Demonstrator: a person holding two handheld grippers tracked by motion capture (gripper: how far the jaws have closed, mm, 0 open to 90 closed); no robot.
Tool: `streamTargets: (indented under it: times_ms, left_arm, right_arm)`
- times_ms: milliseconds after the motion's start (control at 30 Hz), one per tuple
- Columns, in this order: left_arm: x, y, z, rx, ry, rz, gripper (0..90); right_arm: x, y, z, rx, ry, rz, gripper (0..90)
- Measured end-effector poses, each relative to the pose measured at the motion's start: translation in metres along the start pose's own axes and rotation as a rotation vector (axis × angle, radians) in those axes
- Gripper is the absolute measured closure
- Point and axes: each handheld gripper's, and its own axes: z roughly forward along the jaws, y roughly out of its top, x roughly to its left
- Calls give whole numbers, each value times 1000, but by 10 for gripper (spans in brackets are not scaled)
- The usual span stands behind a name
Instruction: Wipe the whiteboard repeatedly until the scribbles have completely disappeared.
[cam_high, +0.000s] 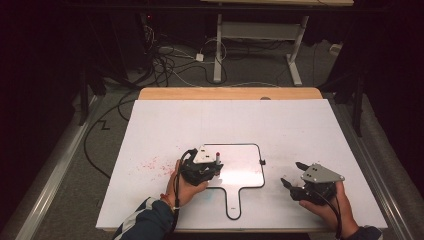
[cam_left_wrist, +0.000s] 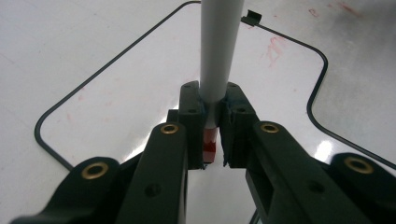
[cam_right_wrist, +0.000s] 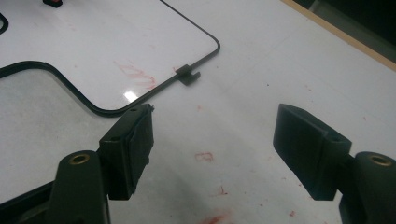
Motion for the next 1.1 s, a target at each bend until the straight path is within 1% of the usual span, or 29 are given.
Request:
streamTargets:
  times_ms: [67, 100, 167, 267, 433, 467, 533, 633, 700, 733, 833, 867, 900, 933, 967, 1033, 1067, 1100]
  left_arm:
    - [-2, 1, 3, -6, 0, 6, 791]
    - [-4, 3, 6, -10, -8, 7, 791]
    - [-10, 7, 13, -18, -26, 11, 791]
    - [-20, 16, 26, -28, -56, 32, 791]
    - [-37, 28, 46, -47, -112, 46, 791]
    - [-40, 29, 48, -49, -118, 52, 791]
    - [-45, 31, 49, -40, -112, 74, 791]
    - [-41, 29, 42, -18, -116, 78, 791]
    - [-37, 23, 33, -4, -106, 78, 791]
    - [-34, 19, 27, 1, -99, 72, 791]
    - [-25, 7, 9, 20, -74, 65, 791]
    - [-22, 3, 5, 11, -87, 56, 791]
    - [-19, -1, 1, 9, -90, 53, 791]
    - [-18, -5, -5, 19, -60, 36, 791]
    - [-16, -8, -8, 17, -52, 36, 791]
    - [-13, -12, -12, 8, -48, 28, 791]
    - [-12, -13, -12, 0, -51, 22, 791]
    - [-12, -13, -11, -8, -52, 21, 791]
  right_arm:
    - [1, 0, 1, 0, 2, 0, 292]
    - [1, 1, 1, 0, 5, -4, 292]
    - [2, 1, 2, 4, 7, -4, 292]
    - [2, 0, 3, 8, 10, -9, 292]
    - [2, 0, 2, 7, 11, -9, 292]
    - [2, 0, 1, 5, 7, -5, 292]
    - [0, -1, 0, 4, 6, -5, 292]
    - [-1, -1, -1, 0, 3, -6, 292]
    - [-2, -2, -2, -2, -2, -1, 292]
    - [-2, -2, -3, -4, -7, 4, 292]
    - [-2, -2, -3, -4, -8, -1, 292]
    - [-2, -1, -3, -5, -8, -2, 292]
    - [-2, -1, -3, -3, -8, -2, 292]
    - [-1, -1, -2, -2, -7, -1, 292]
    - [-1, 0, -2, -1, -6, -1, 293]
    - [1, 0, -1, -1, -4, -9, 292]
    - [2, 1, 0, -1, -4, -4, 292]
    - [2, 1, 0, 1, -2, -10, 292]
